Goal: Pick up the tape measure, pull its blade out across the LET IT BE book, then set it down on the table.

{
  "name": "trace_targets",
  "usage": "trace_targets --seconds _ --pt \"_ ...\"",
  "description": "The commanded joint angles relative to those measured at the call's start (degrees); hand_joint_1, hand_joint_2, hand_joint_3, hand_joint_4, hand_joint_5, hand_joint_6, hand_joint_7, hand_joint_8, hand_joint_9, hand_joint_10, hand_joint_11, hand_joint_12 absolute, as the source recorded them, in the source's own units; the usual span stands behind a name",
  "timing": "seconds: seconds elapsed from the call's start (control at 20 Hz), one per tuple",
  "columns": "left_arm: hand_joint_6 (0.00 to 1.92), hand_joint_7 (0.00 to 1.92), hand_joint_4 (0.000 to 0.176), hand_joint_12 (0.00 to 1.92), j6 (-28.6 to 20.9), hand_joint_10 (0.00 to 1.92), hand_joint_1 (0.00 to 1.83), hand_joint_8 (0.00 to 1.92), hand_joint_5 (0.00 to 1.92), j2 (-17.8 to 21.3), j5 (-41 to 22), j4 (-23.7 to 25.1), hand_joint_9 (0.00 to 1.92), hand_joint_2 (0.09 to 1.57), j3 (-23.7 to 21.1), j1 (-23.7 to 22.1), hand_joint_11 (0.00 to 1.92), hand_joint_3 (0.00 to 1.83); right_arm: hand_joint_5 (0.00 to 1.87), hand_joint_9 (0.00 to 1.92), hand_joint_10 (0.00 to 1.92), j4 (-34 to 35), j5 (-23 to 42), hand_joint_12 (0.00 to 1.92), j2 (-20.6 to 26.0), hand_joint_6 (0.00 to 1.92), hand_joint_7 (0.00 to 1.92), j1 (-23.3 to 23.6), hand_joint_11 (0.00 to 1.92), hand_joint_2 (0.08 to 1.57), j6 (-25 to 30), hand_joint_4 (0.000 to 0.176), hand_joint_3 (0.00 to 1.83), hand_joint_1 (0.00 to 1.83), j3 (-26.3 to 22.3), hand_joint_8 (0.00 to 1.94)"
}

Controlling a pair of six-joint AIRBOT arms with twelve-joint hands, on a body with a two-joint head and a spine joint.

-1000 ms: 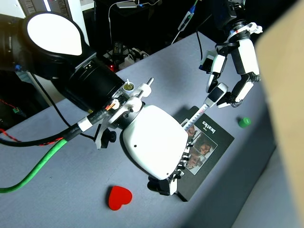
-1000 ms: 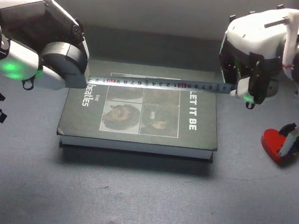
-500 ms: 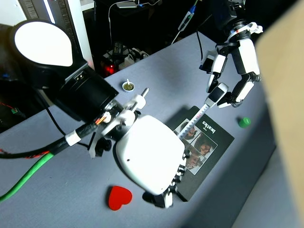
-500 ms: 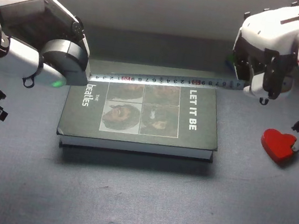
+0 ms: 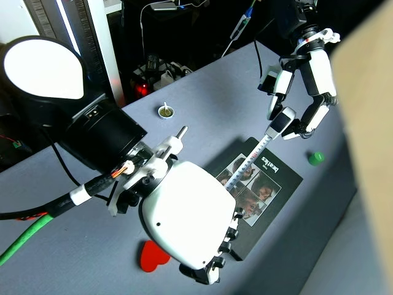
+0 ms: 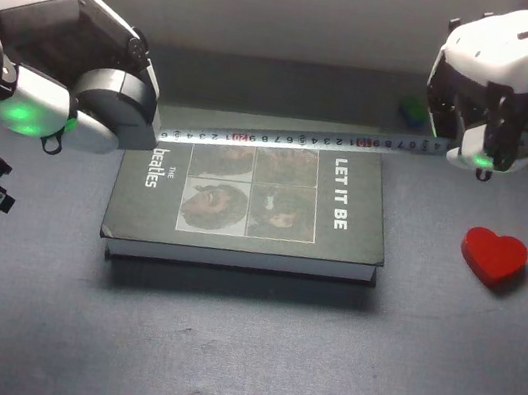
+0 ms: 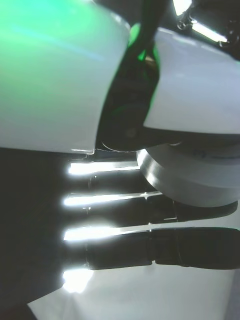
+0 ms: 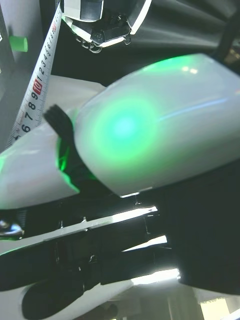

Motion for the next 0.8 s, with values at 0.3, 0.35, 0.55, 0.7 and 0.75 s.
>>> trace_targets --seconds 0.3,0.35,0.55,0.7,0.75 --pt "0.89 0.96 0.0 0.9 0.4 1.13 1.38 0.95 0.91 0.4 -5.7 0.2 1.04 1.1 0.3 -0.5 1.03 0.0 0.85 1.17 0.36 -4.7 -2.9 1.2 1.3 1.08 1.11 0.4 0.84 1.12 -1.4 0.0 0.0 1.24 1.0 0.88" --pt "0.89 0.96 0.0 0.9 0.4 1.11 1.38 0.93 0.93 0.4 -5.7 0.3 1.05 1.1 0.2 -0.5 1.03 0.0 0.85 1.17 0.36 -4.7 -3.0 1.2 1.2 1.08 1.11 0.4 0.84 1.12 -1.3 0.0 0.0 1.24 1.0 0.88" --pt "0.92 0.98 0.0 0.9 0.2 1.09 1.38 0.88 0.94 0.4 -5.7 0.4 1.06 1.09 0.3 -0.5 1.04 0.0 0.85 1.18 0.36 -4.6 -3.1 1.2 0.7 1.08 1.12 0.1 0.84 1.12 -1.2 0.0 0.0 1.24 0.9 0.88" --pt "0.92 0.97 0.0 0.9 0.2 1.09 1.38 0.88 0.94 0.4 -5.7 0.4 1.06 1.09 0.3 -0.5 1.04 0.0 0.85 1.18 0.36 -4.6 -3.2 1.2 0.6 1.08 1.12 0.0 0.84 1.12 -1.1 0.0 0.0 1.24 0.9 0.88" --pt "0.9 0.97 0.0 0.9 0.2 1.1 1.38 0.89 0.95 0.4 -5.7 0.4 1.06 1.09 0.3 -0.5 1.04 0.0 0.85 1.17 0.36 -4.5 -3.1 1.19 0.4 1.08 1.12 -0.1 0.85 1.12 -0.9 0.0 0.0 1.24 0.9 0.86"
